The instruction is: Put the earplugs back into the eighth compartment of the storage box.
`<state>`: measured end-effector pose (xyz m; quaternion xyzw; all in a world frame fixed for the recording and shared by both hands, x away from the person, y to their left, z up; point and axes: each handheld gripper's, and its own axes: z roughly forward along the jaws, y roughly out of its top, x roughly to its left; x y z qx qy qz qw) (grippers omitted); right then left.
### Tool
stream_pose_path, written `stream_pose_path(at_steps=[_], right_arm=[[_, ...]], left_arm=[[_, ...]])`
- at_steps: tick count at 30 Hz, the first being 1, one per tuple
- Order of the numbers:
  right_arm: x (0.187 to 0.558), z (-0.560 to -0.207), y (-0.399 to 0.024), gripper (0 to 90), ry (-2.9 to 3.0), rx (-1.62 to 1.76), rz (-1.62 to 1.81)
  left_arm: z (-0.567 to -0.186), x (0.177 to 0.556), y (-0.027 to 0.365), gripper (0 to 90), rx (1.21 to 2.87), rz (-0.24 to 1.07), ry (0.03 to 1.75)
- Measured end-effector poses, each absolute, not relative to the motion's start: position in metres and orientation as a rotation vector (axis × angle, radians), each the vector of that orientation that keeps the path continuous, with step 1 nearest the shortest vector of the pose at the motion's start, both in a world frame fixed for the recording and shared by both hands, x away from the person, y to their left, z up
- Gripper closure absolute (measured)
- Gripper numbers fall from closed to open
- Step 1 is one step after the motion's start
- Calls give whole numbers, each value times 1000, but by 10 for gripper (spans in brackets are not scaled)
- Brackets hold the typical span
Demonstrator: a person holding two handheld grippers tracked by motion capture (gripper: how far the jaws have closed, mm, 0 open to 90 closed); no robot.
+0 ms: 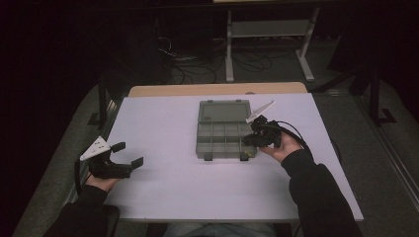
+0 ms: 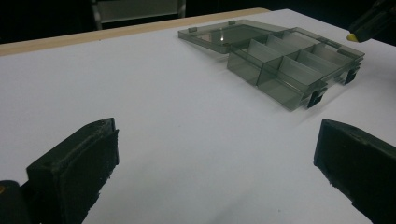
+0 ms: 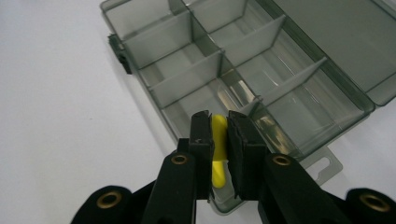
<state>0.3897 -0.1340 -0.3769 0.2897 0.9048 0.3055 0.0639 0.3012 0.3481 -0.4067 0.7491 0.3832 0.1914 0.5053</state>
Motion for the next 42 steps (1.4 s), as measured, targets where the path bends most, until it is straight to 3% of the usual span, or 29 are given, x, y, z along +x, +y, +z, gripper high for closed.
stream_pose_path(at_steps=[16,22,25,37,41,42], right_arm=[[404,-393,-134,774,2747,958,850],[401,-390,-135,670,2729,974,859],[398,-386,-135,561,2699,979,869],[391,-375,-144,302,2580,1066,930],[385,-373,-152,148,2547,1077,961],[385,-373,-152,148,2547,1077,961]], left_arm=[[-407,301,348,0,1809,460,921],[-407,301,348,0,1810,460,920],[-407,301,348,0,1810,460,919],[-406,301,348,0,1810,458,911],[-406,301,348,0,1809,457,910],[-406,301,348,0,1809,457,910]])
